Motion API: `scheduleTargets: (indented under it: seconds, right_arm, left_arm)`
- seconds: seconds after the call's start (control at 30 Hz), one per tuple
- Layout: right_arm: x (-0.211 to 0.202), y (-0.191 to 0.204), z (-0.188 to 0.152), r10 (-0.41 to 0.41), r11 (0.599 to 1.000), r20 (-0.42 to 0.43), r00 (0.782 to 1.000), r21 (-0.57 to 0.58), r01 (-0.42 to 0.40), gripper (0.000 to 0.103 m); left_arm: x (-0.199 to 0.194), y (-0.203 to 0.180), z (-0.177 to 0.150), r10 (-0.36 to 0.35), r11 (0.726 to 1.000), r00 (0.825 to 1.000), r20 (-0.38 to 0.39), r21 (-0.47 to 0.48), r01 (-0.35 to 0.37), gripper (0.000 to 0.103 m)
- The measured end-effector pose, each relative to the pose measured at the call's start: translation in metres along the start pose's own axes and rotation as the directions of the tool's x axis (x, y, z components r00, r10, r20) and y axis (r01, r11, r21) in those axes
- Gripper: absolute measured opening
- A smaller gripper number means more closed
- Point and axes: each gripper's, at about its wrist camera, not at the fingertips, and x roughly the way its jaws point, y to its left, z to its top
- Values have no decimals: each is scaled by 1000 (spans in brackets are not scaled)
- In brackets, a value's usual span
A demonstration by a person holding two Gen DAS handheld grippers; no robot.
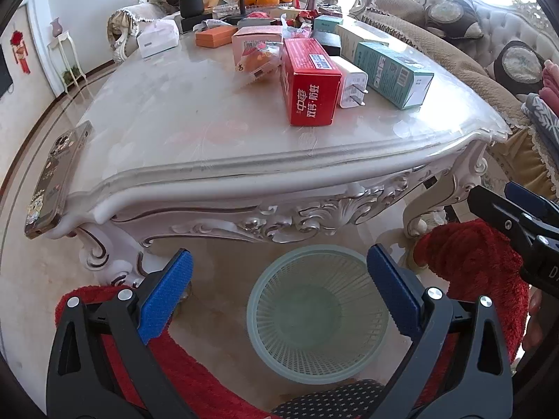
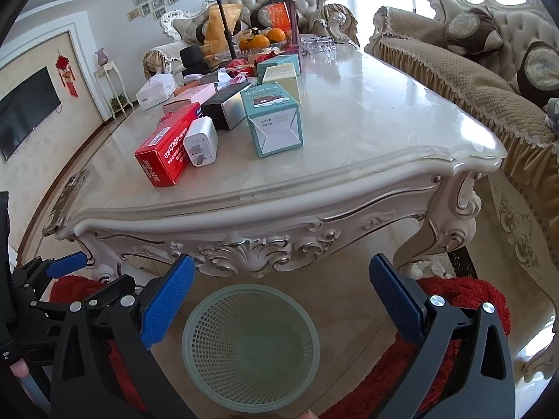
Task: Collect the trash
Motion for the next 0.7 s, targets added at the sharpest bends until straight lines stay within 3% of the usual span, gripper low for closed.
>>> scheduleTargets:
  seconds: [0.7]
  right_arm:
    - [2, 0, -4, 20, 1000, -20, 1000, 10, -20, 96]
  left_arm:
    - [3, -5, -3, 0, 1000, 1000, -17, 0, 0, 97]
